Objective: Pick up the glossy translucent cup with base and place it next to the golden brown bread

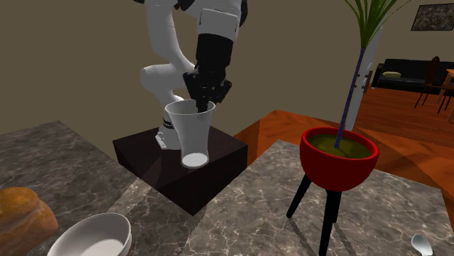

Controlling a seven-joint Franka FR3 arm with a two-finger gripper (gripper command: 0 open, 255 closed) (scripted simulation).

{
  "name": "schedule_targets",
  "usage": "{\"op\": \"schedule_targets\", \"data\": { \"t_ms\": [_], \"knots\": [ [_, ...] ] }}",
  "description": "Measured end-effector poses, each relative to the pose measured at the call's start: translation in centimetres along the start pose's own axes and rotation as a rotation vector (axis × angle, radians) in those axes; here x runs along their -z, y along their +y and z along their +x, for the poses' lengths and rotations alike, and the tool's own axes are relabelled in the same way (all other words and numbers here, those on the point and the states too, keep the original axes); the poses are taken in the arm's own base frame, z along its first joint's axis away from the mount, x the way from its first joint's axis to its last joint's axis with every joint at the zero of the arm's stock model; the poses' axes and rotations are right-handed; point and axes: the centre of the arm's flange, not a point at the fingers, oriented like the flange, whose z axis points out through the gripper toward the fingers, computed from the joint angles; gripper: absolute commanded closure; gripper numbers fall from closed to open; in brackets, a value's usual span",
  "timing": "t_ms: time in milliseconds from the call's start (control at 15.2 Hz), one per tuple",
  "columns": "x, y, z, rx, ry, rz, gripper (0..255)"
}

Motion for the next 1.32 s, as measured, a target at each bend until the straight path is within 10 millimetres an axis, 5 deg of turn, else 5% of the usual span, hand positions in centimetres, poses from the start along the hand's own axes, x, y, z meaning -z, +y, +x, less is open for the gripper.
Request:
{"op": "schedule_targets", "data": {
  "t_ms": [1320],
  "knots": [
    [-4.4,17.0,-19.2,-0.001,0.001,0.001,255]
  ]
}}
